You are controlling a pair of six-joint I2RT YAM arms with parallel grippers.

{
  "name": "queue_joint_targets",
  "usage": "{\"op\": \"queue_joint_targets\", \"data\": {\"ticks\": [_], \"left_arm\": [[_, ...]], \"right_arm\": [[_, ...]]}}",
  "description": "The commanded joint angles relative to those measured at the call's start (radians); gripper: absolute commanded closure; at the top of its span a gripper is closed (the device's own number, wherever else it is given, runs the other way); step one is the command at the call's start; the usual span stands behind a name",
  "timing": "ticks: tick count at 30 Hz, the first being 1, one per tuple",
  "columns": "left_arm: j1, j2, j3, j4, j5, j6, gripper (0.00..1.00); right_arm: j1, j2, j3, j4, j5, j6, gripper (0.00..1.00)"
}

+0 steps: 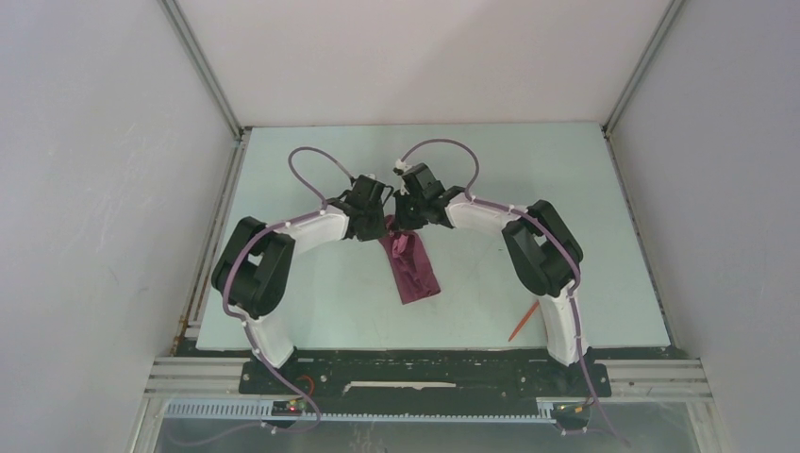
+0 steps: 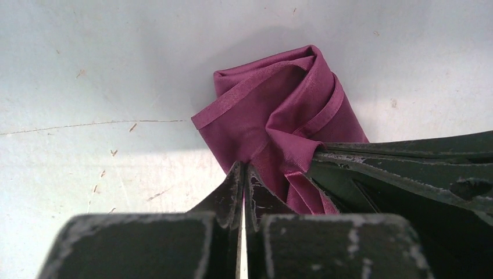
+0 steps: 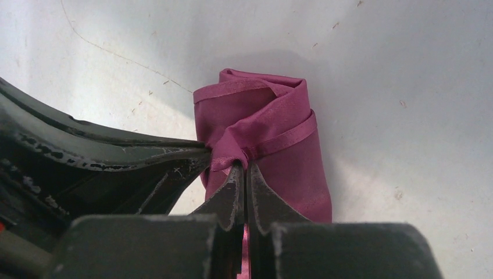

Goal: Fold the napkin into a case and place the utensils inside
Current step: Stuff the top corner of the smaller-rectangle-folded napkin into the folded napkin.

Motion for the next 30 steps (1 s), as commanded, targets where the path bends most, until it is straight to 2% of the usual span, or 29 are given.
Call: {"op": "queue_joint_targets", "data": {"ticks": [1,2,3,9,16,22,30], "left_arm": [[0.005,-0.052,-0.011,0.068,-0.009,-0.019,0.94],[0.004,-0.053,-0.011,0.064,-0.009,-0.02,0.87],[0.004,-0.056,-0.015,0.065,-0.013,-0.021,0.84],[0.002,-0.048,0.014,0.049,-0.03,-0.001,0.73],[-0.011,0.015,0.059,0.024,-0.015,0.007,0.71],[-0.02,0.033,0.08,0.015,-0.027,0.016,0.66],[-0.033,0.064,0.103,-0.008,-0.031,0.032,0.7]], "right_arm": [[-0.005,-0.066,-0.008,0.035,-0.014,0.017,1.0],[-0.006,-0.064,-0.007,0.035,-0.015,0.018,1.0],[-0.006,-0.062,-0.004,0.035,-0.014,0.018,1.0],[-0.013,-0.059,0.004,0.035,-0.018,0.026,1.0],[-0.021,-0.06,0.006,0.033,-0.023,0.03,1.0],[-0.023,-0.055,0.012,0.03,-0.033,0.033,1.0],[-0.021,-0.054,0.021,0.027,-0.034,0.032,1.0]]}}
